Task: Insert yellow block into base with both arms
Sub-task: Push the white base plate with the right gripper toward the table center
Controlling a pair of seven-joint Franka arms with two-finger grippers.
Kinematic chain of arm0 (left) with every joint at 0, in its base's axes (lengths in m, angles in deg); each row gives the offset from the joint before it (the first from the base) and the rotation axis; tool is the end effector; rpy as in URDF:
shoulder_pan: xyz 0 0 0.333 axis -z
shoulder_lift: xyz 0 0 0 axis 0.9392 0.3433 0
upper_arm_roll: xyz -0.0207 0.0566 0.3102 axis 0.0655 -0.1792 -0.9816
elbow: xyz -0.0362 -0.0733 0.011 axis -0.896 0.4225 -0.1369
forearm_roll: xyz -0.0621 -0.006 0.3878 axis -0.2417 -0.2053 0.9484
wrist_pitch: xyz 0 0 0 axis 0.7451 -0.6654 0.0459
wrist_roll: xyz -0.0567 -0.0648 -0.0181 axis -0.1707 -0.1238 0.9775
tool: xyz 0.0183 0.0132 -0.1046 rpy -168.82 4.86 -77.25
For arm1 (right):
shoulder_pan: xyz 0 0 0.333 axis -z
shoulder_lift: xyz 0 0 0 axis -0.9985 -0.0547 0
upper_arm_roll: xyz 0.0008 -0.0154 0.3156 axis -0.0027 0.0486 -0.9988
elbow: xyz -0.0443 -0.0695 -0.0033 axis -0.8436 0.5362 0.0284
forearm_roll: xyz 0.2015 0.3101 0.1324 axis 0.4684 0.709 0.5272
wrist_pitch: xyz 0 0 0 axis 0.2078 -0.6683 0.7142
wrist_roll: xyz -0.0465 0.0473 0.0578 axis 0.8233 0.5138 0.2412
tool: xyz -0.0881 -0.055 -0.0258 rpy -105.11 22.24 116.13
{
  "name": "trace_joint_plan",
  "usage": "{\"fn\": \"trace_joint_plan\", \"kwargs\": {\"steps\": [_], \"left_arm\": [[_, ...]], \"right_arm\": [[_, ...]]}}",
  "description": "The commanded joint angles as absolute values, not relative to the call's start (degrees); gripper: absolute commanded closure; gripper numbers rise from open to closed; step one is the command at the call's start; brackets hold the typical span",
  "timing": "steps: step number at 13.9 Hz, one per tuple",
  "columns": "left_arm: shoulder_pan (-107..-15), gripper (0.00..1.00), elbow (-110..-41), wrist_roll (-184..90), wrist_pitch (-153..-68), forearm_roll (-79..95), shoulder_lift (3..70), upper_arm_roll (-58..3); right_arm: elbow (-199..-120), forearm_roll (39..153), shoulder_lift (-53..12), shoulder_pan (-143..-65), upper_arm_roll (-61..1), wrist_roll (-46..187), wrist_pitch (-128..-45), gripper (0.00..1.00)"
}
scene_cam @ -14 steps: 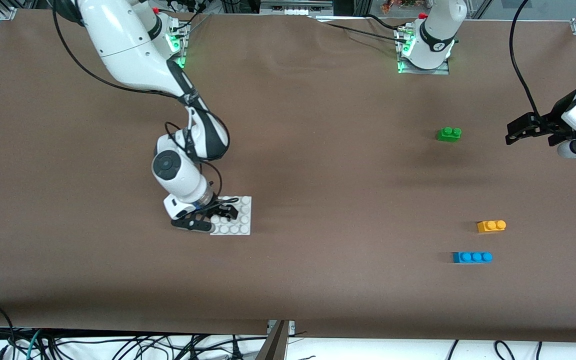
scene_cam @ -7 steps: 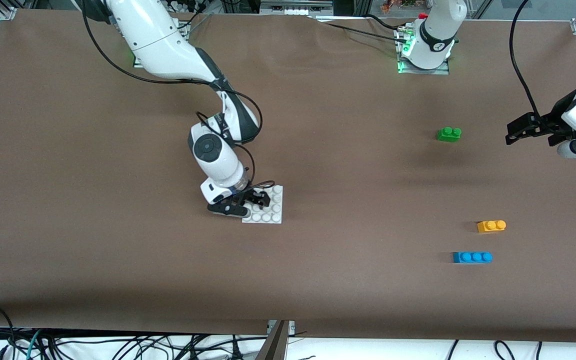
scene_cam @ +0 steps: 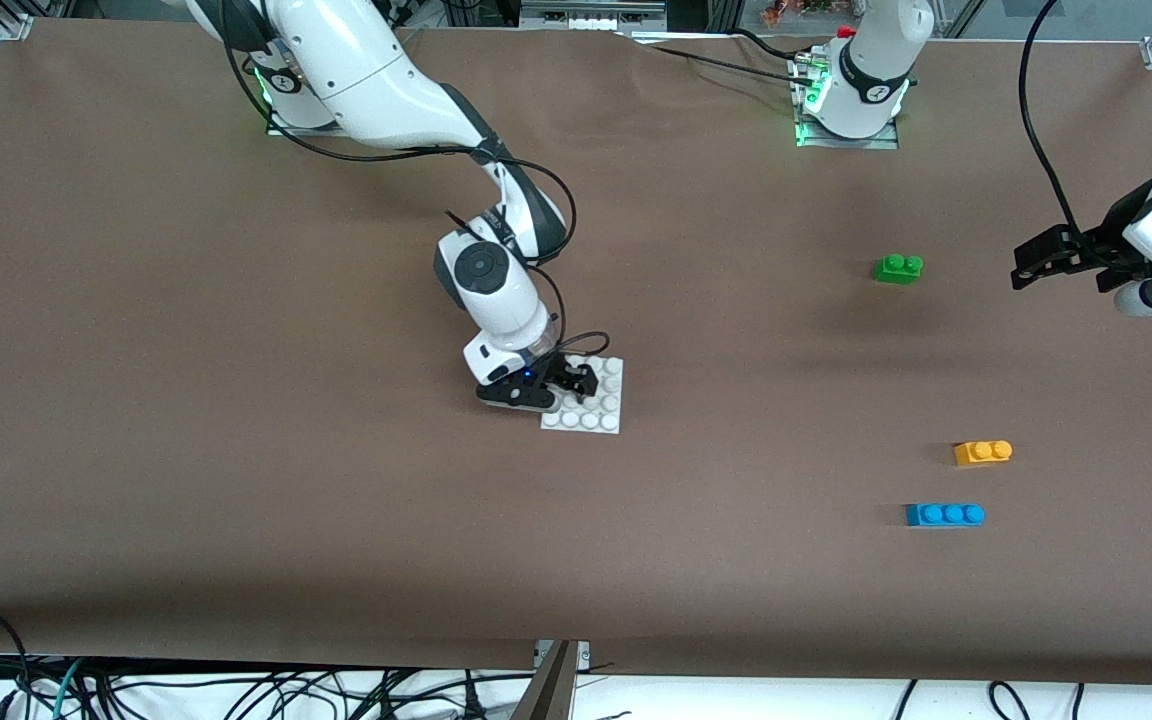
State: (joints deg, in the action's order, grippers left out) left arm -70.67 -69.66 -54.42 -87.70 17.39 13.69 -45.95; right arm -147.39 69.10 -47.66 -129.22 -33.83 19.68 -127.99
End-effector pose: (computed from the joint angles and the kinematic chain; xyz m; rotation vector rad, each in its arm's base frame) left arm 0.5712 0.0087 0.5699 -3.1390 -0.0048 0.0748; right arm 0.5597 0.4763 0.1717 -2.8258 0.3203 -0.2806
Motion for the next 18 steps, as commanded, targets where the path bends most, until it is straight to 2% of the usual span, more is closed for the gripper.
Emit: {"fn": "trace_joint_plan", "kwargs": {"steps": [1,11,14,18], "left_arm": [[-70.8,0.0,-68.32,-54.29,-86.84,16.73,14.16,-45.85],[-70.8,0.0,-68.32,-54.2,-86.84,16.73,14.16,-45.76],[-70.8,0.0,-68.32,-54.2,-86.84,16.73,14.16,-45.76],[-70.8,0.0,-68.32,-54.21,-86.84,16.73,14.16,-45.85]], "right_arm": [[-142.71,70.01,-52.31,-132.38,-33.5,15.93,-129.84,0.27],[-140.25,69.92,-54.16,-138.19,-33.5,11.87,-134.15,0.27],[-140.16,69.92,-53.64,-137.75,-32.63,12.83,-134.07,0.21],[-138.4,69.48,-52.5,-136.88,-32.01,13.45,-131.27,0.18]]}}
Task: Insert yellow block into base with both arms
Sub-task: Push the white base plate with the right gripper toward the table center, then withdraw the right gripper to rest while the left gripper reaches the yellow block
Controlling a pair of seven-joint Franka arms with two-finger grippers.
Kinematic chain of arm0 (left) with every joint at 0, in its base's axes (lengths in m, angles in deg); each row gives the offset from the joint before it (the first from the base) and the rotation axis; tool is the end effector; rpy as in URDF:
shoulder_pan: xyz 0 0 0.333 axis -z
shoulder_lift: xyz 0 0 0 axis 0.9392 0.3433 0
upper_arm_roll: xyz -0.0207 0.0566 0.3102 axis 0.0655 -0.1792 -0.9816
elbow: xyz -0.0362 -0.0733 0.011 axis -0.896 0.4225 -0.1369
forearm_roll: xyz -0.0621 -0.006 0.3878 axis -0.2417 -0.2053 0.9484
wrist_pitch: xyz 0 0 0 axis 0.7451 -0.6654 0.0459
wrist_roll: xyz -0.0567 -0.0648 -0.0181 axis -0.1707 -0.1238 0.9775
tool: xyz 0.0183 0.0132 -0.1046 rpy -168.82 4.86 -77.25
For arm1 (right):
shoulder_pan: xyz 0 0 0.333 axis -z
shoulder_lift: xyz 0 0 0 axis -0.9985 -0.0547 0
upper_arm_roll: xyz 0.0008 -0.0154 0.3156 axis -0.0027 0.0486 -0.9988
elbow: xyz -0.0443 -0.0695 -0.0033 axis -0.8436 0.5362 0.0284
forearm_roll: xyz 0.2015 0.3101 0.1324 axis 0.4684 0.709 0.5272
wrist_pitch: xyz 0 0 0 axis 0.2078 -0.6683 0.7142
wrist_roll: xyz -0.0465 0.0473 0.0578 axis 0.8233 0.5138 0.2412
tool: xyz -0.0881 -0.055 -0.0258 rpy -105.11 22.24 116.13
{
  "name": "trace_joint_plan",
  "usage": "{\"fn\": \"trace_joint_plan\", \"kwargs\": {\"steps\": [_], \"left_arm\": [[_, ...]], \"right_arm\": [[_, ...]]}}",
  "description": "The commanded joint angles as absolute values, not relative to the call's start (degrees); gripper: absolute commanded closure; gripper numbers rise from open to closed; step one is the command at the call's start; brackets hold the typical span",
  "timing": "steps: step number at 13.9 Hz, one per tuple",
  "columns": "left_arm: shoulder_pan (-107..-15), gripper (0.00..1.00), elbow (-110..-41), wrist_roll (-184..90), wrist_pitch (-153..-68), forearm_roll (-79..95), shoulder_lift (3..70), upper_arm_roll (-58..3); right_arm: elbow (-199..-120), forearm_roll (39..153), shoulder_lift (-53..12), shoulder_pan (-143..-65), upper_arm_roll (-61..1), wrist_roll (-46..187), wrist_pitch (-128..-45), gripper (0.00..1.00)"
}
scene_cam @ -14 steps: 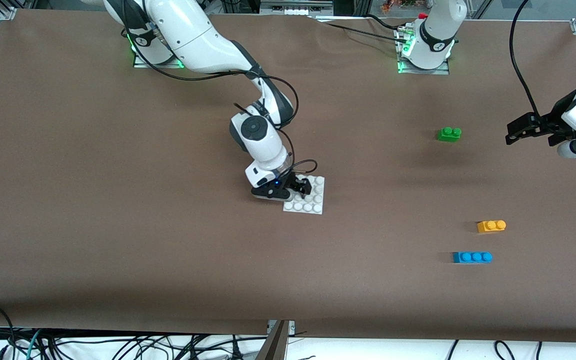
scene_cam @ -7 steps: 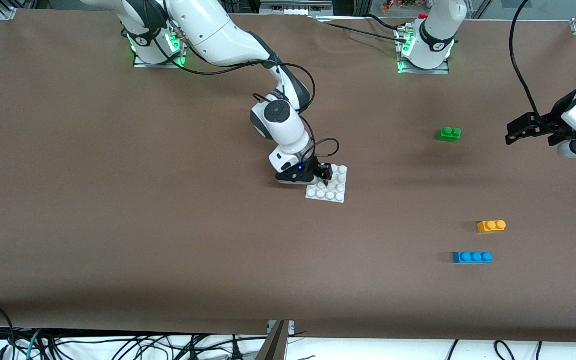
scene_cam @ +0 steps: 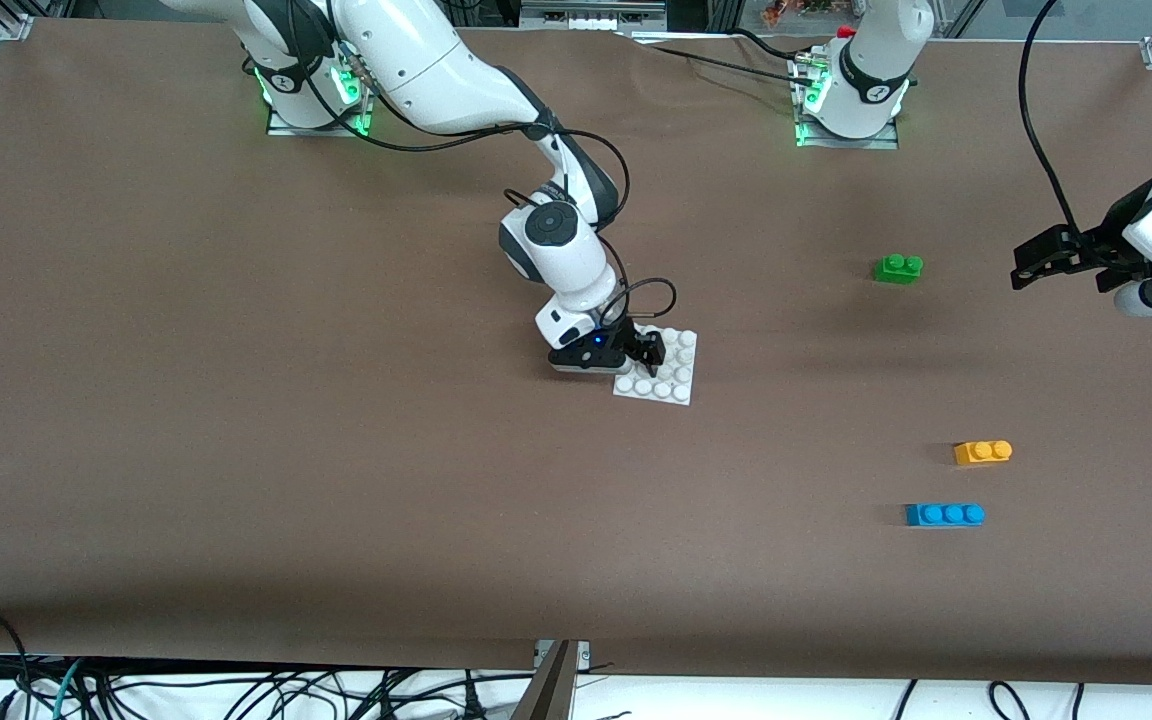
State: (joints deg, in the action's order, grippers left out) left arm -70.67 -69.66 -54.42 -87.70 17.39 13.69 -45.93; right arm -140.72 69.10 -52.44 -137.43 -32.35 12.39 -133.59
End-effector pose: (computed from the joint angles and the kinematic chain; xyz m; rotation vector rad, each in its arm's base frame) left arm 0.5712 0.0085 0.5699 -3.1390 -0.0042 0.0748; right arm 0.5145 0.5609 0.1739 -2.7089 0.2996 -0.3626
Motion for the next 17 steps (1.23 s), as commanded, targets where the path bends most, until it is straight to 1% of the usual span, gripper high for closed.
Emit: {"fn": "trace_joint_plan", "kwargs": {"steps": [1,2,4,5,7,9,11,13,14,16,17], "left_arm": [[-70.8,0.0,-68.32,-54.38,-86.84,16.73,14.16,-45.85],[-70.89,0.0,-68.49,-54.55,-86.84,16.73,14.16,-45.94],[-70.89,0.0,-68.49,-54.9,-86.84,16.73,14.16,-45.94],[-70.89,0.0,-68.67,-54.91,-86.75,16.73,14.16,-45.94],[-70.89,0.0,-69.02,-55.26,-86.75,16.9,14.42,-45.94],[-70.89,0.0,-68.67,-55.17,-86.92,17.52,17.22,-46.12],[-72.98,0.0,-68.41,-56.04,-89.45,18.31,19.86,-46.29],[-75.45,0.0,-68.49,-62.17,-97.08,17.96,23.64,-46.29],[-77.11,0.0,-68.41,-63.59,-100.34,17.44,25.66,-46.2],[-77.92,0.0,-68.41,-65.18,-106.93,17.52,29.7,-46.2],[-77.84,0.0,-68.23,-65.45,-110.36,17.96,32.07,-46.2]], "right_arm": [[-138.14,69.39,-51.01,-135.65,-31.92,14.15,-128.03,0.18],[-137.44,69.65,-48.82,-134.16,-31.92,16.42,-124.0,0.18],[-137.26,69.92,-44.26,-130.65,-32.09,20.46,-115.48,0.12],[-137.43,70.0,-41.62,-128.28,-32.09,23.0,-111.43,0.0],[-137.79,70.01,-35.65,-122.75,-32.09,29.15,-100.29,0.0],[-138.31,69.83,-29.23,-117.56,-32.09,34.95,-89.91,0.0],[-141.89,69.13,-21.33,-112.29,-32.18,40.32,-80.58,0.0],[-148.21,68.25,-12.89,-107.28,-32.27,45.94,-74.94,0.0],[-151.12,66.25,-9.2,-105.43,-32.44,47.45,-73.87,0.0],[-155.26,63.51,-3.91,-102.0,-34.8,48.25,-72.81,0.0],[-155.71,62.37,-2.76,-101.63,-35.25,48.34,-72.2,0.0]]}}
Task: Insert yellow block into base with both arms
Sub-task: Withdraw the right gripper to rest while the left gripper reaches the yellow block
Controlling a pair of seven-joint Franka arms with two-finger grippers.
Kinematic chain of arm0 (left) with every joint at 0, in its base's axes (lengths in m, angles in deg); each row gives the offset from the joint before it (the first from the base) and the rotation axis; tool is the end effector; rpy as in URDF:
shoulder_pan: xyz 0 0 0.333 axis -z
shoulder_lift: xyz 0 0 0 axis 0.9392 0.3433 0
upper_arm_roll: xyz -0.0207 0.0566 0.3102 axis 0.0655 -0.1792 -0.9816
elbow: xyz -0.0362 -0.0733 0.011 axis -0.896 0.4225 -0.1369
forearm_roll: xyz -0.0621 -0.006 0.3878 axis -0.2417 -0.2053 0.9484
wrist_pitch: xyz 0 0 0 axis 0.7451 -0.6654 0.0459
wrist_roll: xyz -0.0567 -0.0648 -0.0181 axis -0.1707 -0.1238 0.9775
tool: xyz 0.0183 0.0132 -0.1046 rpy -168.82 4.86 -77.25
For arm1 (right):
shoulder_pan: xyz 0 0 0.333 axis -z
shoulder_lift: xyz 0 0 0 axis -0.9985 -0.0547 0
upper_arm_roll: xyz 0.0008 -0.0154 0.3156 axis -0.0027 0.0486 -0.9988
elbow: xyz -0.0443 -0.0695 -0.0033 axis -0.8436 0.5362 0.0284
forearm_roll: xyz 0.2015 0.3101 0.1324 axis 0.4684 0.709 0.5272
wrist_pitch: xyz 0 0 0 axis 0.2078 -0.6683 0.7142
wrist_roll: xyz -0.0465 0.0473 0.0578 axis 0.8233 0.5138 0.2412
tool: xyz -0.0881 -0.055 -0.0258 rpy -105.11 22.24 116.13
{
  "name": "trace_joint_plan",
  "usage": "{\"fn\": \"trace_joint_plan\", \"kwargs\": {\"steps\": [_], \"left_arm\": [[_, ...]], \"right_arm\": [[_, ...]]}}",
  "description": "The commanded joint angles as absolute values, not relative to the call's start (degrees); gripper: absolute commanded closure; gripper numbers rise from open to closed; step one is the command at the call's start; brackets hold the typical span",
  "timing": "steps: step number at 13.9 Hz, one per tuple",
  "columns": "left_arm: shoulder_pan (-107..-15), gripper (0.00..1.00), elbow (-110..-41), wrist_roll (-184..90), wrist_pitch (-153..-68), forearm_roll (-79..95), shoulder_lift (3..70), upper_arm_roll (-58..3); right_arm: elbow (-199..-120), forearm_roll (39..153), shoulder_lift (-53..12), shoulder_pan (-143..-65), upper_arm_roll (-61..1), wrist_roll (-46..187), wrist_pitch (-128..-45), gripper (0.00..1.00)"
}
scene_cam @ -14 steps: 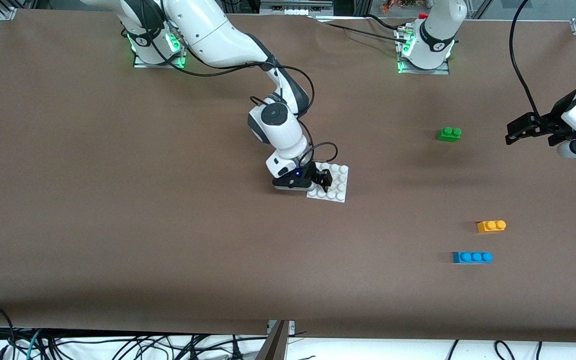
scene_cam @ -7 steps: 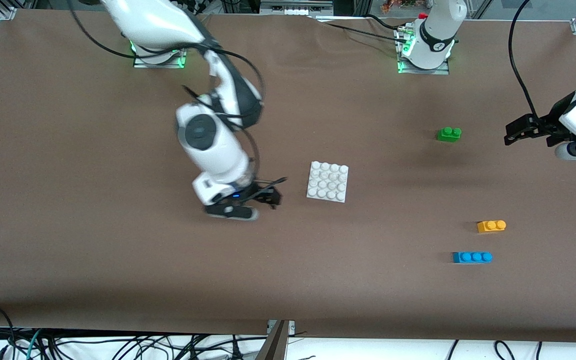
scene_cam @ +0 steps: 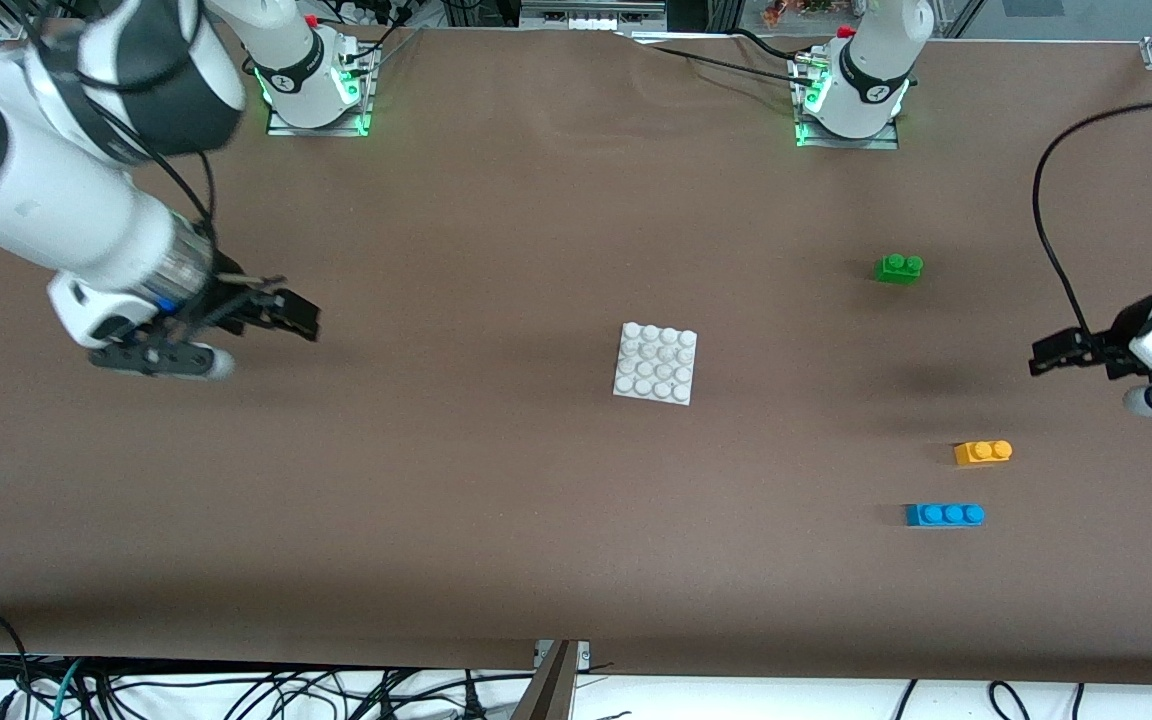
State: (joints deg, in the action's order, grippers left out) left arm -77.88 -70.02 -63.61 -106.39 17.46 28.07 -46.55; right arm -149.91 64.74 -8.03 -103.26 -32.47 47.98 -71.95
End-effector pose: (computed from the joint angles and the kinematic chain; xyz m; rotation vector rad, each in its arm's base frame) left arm 0.6421 0.0973 0.4412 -3.1311 0.0356 -0.0312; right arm 0.6025 0.1536 0.5344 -3.0533 0.1412 0.0251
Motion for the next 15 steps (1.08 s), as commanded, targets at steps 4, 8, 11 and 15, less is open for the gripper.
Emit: {"fn": "trace_joint_plan", "kwargs": {"steps": [4,8,11,15], "left_arm": [[-78.88,0.0,-68.23,-65.81,-125.03,17.96,41.12,-46.29],[-79.24,0.0,-68.67,-65.72,-131.82,17.87,47.28,-46.38],[-79.59,0.0,-69.02,-65.81,-133.67,17.96,50.54,-46.47],[-80.03,0.0,-69.2,-65.81,-135.79,18.05,52.74,-46.64]], "right_arm": [[-154.66,58.76,-2.05,-101.63,-34.56,51.93,-68.33,0.0],[-150.55,58.84,-1.52,-101.63,-30.17,59.67,-59.56,0.0],[-148.42,59.1,-1.34,-101.72,-29.46,59.77,-56.12,0.0],[-146.32,59.2,0.77,-101.8,-28.93,60.74,-54.87,0.0]]}}
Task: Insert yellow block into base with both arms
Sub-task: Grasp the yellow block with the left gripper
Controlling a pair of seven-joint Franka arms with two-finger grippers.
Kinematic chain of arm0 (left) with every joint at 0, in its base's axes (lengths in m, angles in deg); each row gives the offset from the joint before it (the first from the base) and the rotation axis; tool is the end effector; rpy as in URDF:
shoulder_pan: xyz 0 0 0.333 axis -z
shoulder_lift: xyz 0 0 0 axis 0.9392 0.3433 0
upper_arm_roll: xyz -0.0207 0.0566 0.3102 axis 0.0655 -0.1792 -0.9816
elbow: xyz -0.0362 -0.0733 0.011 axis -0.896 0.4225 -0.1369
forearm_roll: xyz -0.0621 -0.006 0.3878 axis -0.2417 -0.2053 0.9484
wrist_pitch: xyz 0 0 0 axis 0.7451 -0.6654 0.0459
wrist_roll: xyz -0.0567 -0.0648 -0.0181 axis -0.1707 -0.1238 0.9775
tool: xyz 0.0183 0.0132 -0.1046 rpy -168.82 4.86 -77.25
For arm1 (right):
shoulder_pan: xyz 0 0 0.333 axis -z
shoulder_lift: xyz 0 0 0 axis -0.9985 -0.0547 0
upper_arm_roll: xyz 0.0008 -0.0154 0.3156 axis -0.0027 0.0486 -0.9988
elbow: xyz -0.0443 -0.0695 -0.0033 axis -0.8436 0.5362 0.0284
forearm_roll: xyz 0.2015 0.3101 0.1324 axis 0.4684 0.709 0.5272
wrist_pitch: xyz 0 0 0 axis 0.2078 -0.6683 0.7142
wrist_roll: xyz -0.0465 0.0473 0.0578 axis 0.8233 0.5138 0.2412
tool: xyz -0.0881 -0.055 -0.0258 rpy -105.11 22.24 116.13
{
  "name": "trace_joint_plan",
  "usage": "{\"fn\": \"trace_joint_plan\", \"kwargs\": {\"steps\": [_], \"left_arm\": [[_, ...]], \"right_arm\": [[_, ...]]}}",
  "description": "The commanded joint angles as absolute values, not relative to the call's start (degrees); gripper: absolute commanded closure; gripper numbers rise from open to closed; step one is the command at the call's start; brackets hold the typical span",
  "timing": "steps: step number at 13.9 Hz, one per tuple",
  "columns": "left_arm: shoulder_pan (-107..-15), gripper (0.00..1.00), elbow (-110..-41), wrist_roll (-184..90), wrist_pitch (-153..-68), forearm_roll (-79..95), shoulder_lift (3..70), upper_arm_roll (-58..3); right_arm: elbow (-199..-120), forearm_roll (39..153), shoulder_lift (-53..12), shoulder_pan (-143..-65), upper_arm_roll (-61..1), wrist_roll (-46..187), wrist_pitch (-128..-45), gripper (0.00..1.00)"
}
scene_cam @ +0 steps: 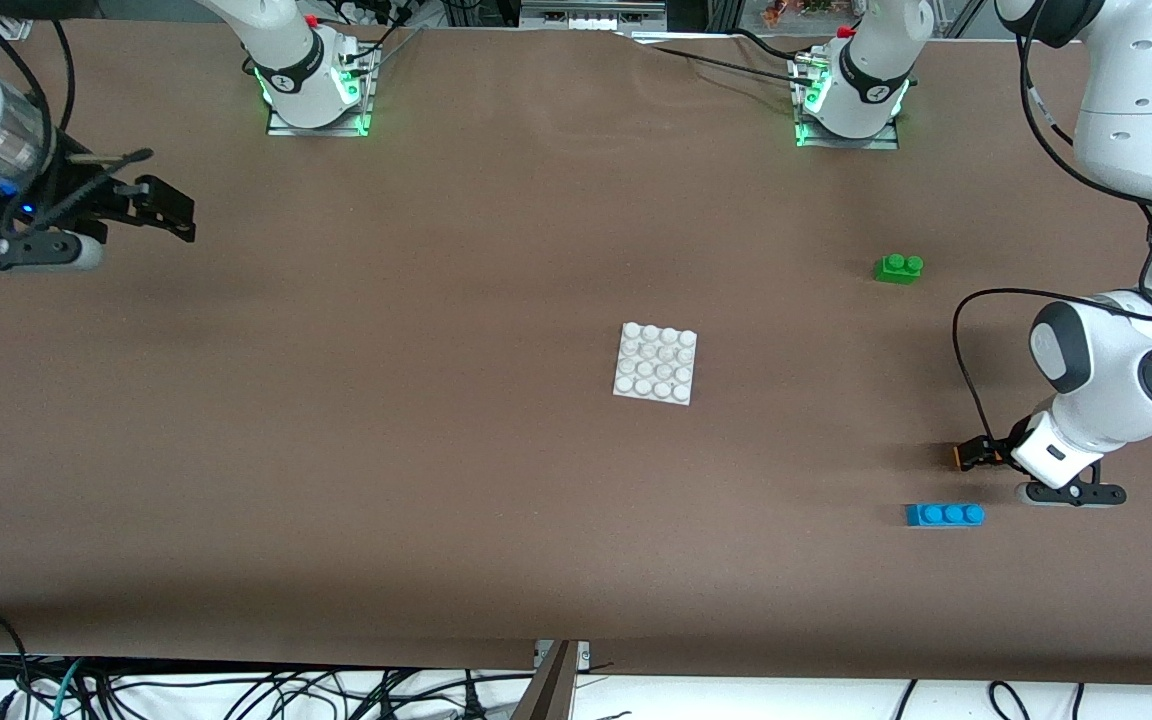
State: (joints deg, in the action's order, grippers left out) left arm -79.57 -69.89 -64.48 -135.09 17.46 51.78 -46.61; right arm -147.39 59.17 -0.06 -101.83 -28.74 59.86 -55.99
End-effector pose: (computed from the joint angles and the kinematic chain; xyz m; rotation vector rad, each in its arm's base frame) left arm 0.6862 0.1249 0.2077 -3.1063 0.0182 -0.1662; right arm 0.5540 0.0806 0.6140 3.1223 0.0650 -0.1366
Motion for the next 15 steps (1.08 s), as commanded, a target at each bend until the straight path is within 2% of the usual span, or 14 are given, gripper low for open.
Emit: {"fn": "trace_joint_plan", "kwargs": {"steps": [1,5,6,7,8,10,11,14,15], "left_arm": [[-80.03,0.0,-69.2,-65.81,-135.79,18.05,52.92,-46.64],[-80.12,0.0,-69.28,-65.63,-135.79,17.79,54.5,-46.73],[-80.12,0.1,-69.28,-65.72,-135.79,17.78,54.5,-46.73],[-80.12,0.26,-69.28,-65.63,-135.79,17.78,54.5,-46.73],[-80.12,0.47,-69.28,-65.72,-135.7,17.78,54.59,-46.73],[-80.29,0.74,-69.37,-65.72,-135.7,17.7,54.68,-46.73],[-80.3,0.77,-69.29,-65.72,-135.53,17.78,54.68,-46.73],[-80.12,0.78,-68.93,-65.28,-134.13,17.78,53.02,-46.64],[-79.77,0.78,-68.59,-65.19,-131.16,17.61,51.36,-46.47]], "right_arm": [[-146.31,59.54,0.6,-101.72,-28.49,61.17,-55.4,0.0],[-145.96,59.37,-0.9,-101.98,-28.93,60.65,-56.19,0.0],[-145.96,59.54,-0.99,-101.72,-28.84,61.0,-56.37,0.0],[-145.96,59.55,-1.25,-101.8,-28.84,61.0,-56.8,0.0],[-145.96,59.55,-1.25,-101.8,-28.84,61.0,-56.81,0.0],[-146.05,59.55,-1.25,-101.54,-28.67,61.17,-56.81,0.0],[-146.05,59.55,-1.25,-101.45,-28.58,61.17,-56.9,0.0],[-146.05,59.55,-1.34,-101.54,-28.66,61.17,-56.98,0.0],[-146.05,59.63,-1.34,-101.54,-28.58,61.17,-57.07,0.0]]}}
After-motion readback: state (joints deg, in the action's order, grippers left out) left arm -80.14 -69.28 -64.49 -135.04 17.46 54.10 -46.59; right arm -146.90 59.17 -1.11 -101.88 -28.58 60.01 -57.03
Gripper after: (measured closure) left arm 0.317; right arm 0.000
